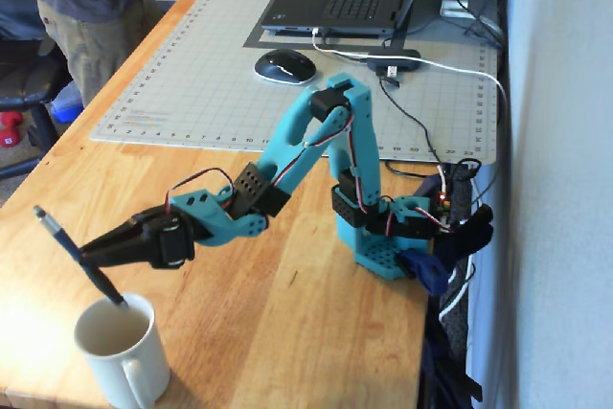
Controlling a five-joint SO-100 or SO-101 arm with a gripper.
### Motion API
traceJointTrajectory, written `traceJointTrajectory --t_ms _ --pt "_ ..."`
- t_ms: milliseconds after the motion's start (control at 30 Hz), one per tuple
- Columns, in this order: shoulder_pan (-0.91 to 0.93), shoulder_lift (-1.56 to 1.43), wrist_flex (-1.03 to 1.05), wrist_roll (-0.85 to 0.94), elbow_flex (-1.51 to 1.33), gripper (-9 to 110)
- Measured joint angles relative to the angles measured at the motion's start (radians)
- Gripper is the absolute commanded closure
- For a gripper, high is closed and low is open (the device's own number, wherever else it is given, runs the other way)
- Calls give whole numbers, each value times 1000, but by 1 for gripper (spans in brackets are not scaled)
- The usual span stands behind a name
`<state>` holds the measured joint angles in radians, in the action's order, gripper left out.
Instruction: Grasp a pen and put it in a mug.
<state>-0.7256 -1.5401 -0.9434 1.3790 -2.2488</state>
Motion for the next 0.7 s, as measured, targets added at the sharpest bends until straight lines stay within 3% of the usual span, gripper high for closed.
traceJointTrajectory --t_ms 433,700 --pt "0 80 0 0 0 102" --pt "0 80 0 0 0 93"
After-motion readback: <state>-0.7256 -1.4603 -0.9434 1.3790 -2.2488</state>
